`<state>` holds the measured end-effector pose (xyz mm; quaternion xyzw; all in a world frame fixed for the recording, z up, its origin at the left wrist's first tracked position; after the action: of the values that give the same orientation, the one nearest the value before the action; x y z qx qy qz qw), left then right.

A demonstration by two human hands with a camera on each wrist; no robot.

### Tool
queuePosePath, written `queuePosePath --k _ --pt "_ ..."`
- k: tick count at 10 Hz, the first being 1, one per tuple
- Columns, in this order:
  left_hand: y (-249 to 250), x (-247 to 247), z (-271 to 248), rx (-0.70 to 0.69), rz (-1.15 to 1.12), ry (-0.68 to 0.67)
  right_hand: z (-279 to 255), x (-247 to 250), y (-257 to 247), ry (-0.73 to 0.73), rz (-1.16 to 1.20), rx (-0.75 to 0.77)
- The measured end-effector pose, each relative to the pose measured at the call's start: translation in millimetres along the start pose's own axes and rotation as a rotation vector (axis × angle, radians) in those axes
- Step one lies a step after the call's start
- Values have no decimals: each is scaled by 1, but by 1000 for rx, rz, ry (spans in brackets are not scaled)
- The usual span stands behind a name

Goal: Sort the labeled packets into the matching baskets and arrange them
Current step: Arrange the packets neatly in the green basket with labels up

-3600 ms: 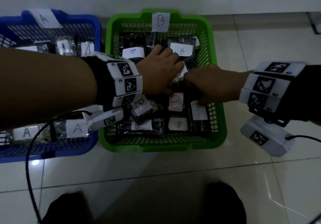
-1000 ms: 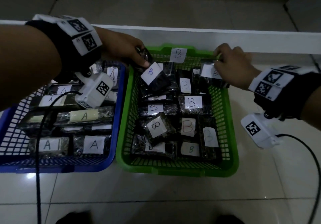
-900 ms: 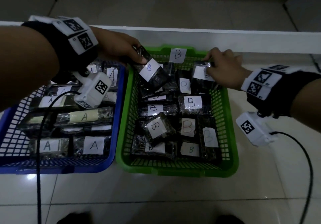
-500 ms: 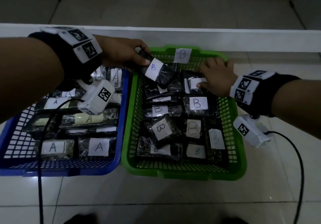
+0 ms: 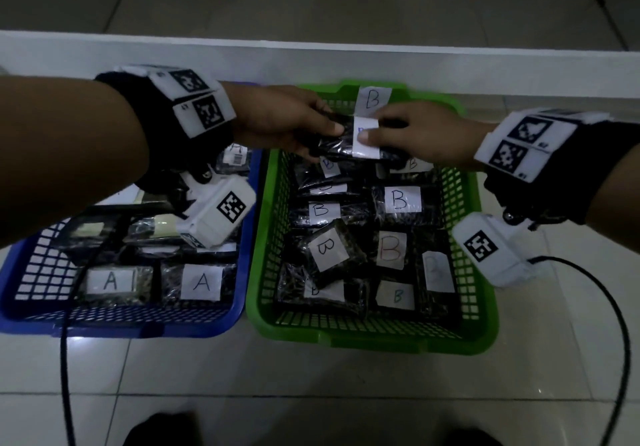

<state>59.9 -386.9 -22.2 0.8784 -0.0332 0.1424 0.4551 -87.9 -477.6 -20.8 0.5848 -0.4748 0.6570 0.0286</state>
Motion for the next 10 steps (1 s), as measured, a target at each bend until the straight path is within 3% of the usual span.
queuePosePath --k 1,2,4,5,6,8,10 --pt "-11 -10 -4 -48 110 115 -5 -6 2 -65 31 -12" --pt "-28 -22 -22 -203 466 252 -9 -5 14 -62 58 -81" --pt "-60 -60 -43 -468 827 -146 -13 -4 29 -22 41 -128" --pt "-61 -63 -47 -504 896 -178 -16 -7 22 -98 54 -106" --pt "-64 -50 -51 -402 844 -235 -20 -13 13 -157 1 -33" --pt "-98 -34 -56 -311 913 -271 -32 -48 -9 -107 -30 118" --pt "-81 -38 -79 -417 798 -259 -32 -70 -6 -138 -164 163"
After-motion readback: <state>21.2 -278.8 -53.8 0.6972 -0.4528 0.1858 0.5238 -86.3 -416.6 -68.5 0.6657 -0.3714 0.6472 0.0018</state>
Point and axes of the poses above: each hand's wrist, its own z-axis towards the middle knuckle, its own x-axis out of the back of the hand, y = z × x, the point moved 4 cm from there along z, towards the middle knuckle, and after that the axes turned 13 degrees about y, right-handed, at the moved point
